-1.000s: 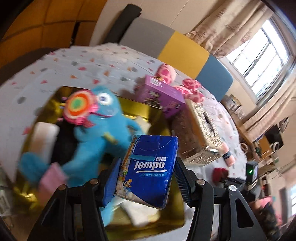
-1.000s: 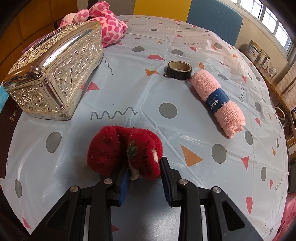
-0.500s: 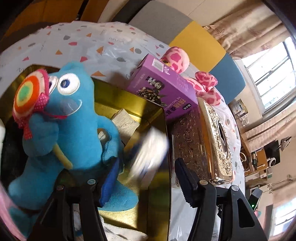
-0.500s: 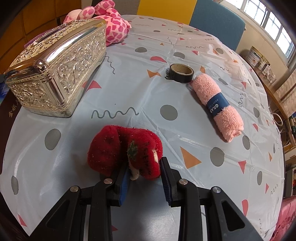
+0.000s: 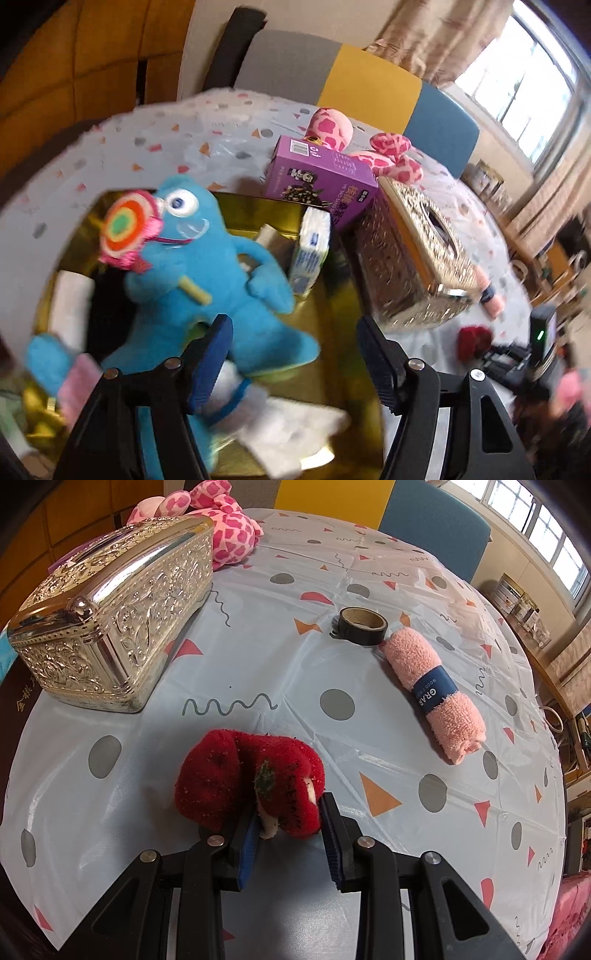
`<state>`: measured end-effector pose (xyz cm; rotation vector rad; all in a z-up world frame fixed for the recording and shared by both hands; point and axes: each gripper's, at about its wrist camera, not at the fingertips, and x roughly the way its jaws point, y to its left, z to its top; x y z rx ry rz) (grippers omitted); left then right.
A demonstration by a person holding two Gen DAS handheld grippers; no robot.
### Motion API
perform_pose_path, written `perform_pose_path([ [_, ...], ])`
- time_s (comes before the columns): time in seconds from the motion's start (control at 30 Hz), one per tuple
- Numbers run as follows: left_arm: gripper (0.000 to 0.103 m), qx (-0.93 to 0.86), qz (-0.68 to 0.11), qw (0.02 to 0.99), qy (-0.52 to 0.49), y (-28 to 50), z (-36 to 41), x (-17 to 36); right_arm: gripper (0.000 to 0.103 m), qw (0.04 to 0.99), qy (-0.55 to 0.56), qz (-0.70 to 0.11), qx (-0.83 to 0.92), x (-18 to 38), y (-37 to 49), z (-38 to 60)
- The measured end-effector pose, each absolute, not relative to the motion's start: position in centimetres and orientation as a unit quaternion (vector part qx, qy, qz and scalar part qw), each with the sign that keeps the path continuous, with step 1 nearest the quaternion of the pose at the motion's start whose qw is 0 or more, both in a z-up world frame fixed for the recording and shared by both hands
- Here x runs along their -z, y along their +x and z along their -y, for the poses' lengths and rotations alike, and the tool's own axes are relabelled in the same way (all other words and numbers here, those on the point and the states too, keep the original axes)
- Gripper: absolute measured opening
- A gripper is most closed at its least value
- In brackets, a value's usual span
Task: Organize soft objects
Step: 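Carry the red slipper with the right tool into the gold tray and release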
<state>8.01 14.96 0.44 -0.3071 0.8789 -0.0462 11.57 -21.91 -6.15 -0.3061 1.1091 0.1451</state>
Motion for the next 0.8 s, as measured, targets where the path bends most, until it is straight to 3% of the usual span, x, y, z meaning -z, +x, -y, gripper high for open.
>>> perform_pose_path([
  [0.33, 0.073, -0.036, -0.394, 0.917, -0.056, 4.3, -14.8, -0.9, 0.030, 0.836, -0.147, -0.525, -0.066, 6.2, 11.5, 21.9],
  [0.47, 0.080, -0.049, -0.392, 0.917, -0.063, 3.8, -15.2, -0.8, 0.030, 0.836, -0.153, -0.523, -0.064, 6.2, 11.4, 21.9],
  [0.8, 0.084, -0.055, -0.380, 0.920, -0.074, 3.1, -15.9, -1.4, 0.028, 0.828, -0.161, -0.535, -0.058, 6.1, 10.9, 21.3],
])
